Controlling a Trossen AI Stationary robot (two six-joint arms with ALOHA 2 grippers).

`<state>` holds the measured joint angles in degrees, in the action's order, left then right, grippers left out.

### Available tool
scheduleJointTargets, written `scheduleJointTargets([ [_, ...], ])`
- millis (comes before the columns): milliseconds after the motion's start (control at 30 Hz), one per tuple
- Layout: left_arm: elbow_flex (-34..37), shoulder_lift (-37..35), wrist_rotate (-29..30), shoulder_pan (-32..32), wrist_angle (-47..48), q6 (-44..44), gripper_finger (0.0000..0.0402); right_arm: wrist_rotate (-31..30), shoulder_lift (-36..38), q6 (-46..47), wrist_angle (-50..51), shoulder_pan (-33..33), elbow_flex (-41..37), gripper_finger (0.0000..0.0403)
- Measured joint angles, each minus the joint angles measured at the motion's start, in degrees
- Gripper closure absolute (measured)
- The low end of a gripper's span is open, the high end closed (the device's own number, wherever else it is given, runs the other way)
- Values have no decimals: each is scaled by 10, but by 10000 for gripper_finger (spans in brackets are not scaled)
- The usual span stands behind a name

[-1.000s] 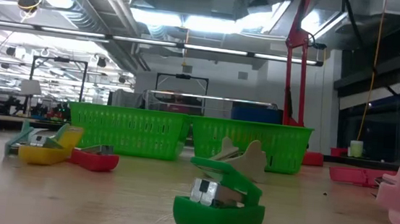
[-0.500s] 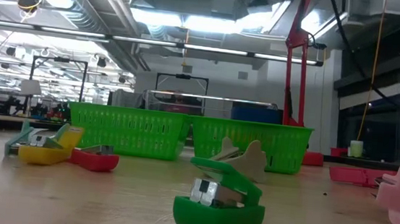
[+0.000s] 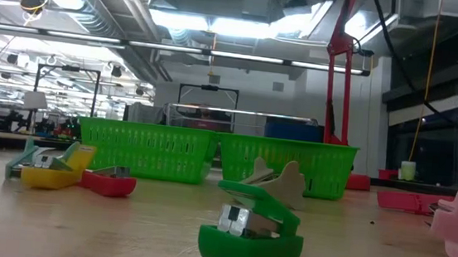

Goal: Pick and place Stapler, Stapler remover, tape
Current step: Put the pink tape into the right green bin

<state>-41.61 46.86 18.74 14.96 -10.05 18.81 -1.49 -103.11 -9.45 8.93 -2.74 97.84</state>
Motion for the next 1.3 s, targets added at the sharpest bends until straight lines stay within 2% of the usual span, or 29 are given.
scheduleJointTargets([
  [267,0,6,-18,-16,-7,0,371,2,0,-5,-11,6,0,256],
  [367,0,7,-20,-20,-6,10,360,0,0,-21,-7,6,0,288],
  [533,0,8,-22,-20,2,13,343,-3,0,-30,18,8,0,364],
  [833,0,7,4,-20,54,58,339,1,0,-28,88,15,1,365],
  [1133,0,6,58,-20,149,63,297,28,0,-31,270,18,0,365],
  [1300,0,6,68,-20,179,69,282,28,0,-43,376,23,0,365],
])
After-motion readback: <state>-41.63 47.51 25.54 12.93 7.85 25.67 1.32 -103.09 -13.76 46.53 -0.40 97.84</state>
